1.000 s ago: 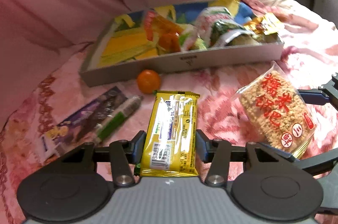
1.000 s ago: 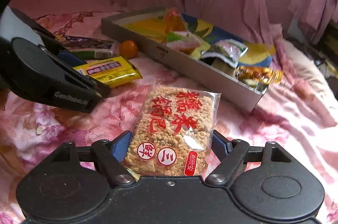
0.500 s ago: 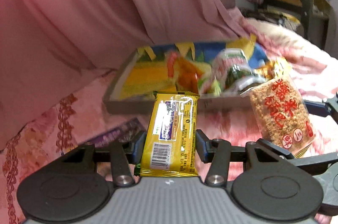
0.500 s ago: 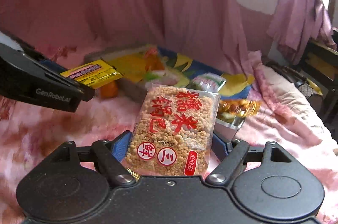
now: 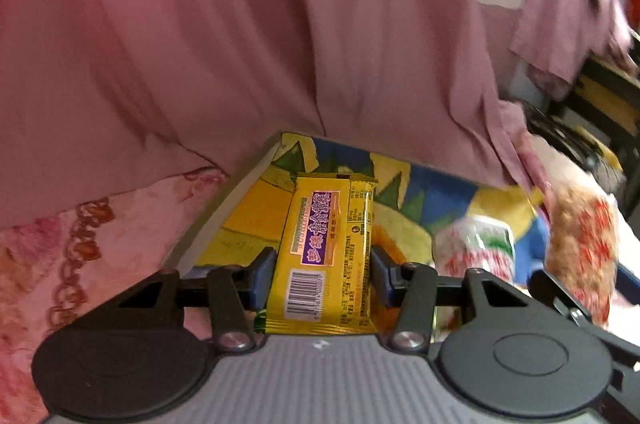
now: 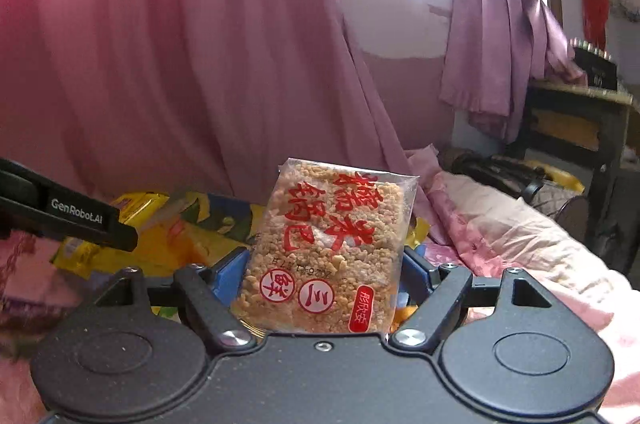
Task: Organize snacks
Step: 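Lift both bars and carry them over the painted box lid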
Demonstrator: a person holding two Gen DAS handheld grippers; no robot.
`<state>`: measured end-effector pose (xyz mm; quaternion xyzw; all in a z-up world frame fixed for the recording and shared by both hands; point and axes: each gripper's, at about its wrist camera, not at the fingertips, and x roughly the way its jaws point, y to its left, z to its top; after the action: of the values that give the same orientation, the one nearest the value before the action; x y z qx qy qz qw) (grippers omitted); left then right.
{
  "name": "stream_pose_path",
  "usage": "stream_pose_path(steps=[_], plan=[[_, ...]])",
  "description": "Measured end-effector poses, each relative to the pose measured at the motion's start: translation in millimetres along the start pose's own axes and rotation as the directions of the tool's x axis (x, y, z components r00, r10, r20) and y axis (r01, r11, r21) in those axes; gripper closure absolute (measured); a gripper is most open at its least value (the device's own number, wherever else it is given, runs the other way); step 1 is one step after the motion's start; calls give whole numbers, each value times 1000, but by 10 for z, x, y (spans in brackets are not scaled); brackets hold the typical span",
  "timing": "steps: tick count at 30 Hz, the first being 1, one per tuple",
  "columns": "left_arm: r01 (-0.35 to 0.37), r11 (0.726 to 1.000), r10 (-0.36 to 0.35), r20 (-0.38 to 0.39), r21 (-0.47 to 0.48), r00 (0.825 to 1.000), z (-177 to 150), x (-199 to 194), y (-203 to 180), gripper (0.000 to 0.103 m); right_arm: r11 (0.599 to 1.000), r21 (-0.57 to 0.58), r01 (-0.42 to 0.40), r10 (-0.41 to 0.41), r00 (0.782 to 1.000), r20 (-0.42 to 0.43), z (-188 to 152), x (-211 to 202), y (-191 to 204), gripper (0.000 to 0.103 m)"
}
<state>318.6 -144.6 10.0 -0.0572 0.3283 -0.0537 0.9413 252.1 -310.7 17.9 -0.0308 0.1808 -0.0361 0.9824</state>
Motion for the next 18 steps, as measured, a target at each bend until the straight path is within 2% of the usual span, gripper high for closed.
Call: stream_pose_path(steps=[3,9,18], plan=[[-11,1000,11,-11,-12,1000,59,212,-32,50,999,10,-34,35,999,-30,35,168,-51,23],[-33,999,34,-28,25,999,92,491,-158,50,998,-14,-64,62,994,-89,16,461,8,23],[-41,999,42,-26,35,999,75,585,-216,50,997,-20,-78,74,985,-153,-63,700,94,22]])
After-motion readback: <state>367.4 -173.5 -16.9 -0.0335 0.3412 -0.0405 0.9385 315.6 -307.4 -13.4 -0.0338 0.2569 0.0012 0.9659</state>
